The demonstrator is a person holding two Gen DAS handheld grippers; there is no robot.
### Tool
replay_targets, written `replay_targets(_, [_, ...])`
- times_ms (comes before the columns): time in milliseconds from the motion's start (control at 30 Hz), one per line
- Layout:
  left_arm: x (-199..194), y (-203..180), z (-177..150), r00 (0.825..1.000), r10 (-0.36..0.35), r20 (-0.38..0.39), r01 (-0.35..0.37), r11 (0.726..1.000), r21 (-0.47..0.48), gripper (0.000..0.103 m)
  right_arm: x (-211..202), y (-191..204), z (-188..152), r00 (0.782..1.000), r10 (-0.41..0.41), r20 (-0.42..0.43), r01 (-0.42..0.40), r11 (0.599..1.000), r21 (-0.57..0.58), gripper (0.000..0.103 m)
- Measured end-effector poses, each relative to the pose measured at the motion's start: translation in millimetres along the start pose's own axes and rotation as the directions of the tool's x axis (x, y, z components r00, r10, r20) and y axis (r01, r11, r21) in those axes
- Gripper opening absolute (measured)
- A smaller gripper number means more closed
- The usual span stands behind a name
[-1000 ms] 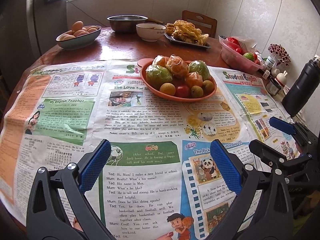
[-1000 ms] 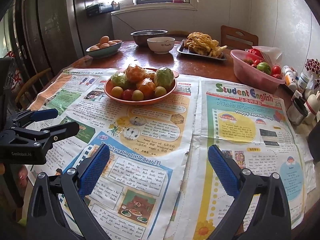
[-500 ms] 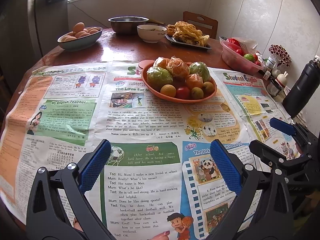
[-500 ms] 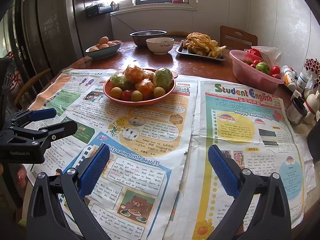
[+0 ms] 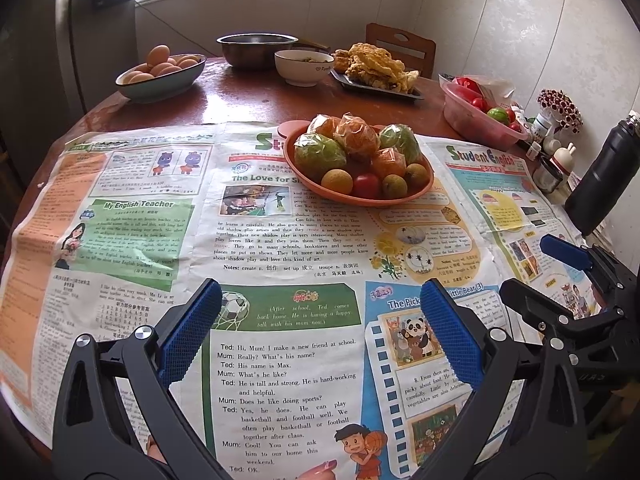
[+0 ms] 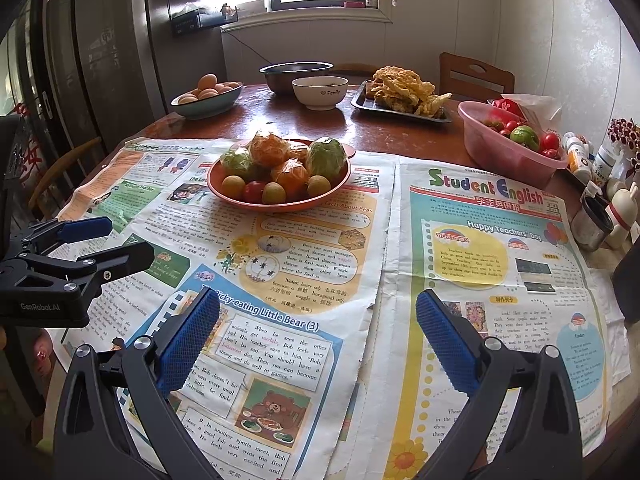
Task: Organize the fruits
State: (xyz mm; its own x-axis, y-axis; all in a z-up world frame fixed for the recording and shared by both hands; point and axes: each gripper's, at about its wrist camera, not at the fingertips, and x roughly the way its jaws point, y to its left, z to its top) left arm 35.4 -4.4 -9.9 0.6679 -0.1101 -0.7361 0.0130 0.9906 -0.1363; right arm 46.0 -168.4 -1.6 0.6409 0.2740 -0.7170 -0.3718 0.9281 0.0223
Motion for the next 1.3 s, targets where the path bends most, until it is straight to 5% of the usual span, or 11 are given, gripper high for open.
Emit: replay_targets(1300, [-6.0,1.2,3.3,1.0,0.016,0.013,-0.015,1.0,-0.015,0.093,2.9,-4.0,-1.3,1.0,-0.015,-0.018,0.015,1.0,0.009,0.099])
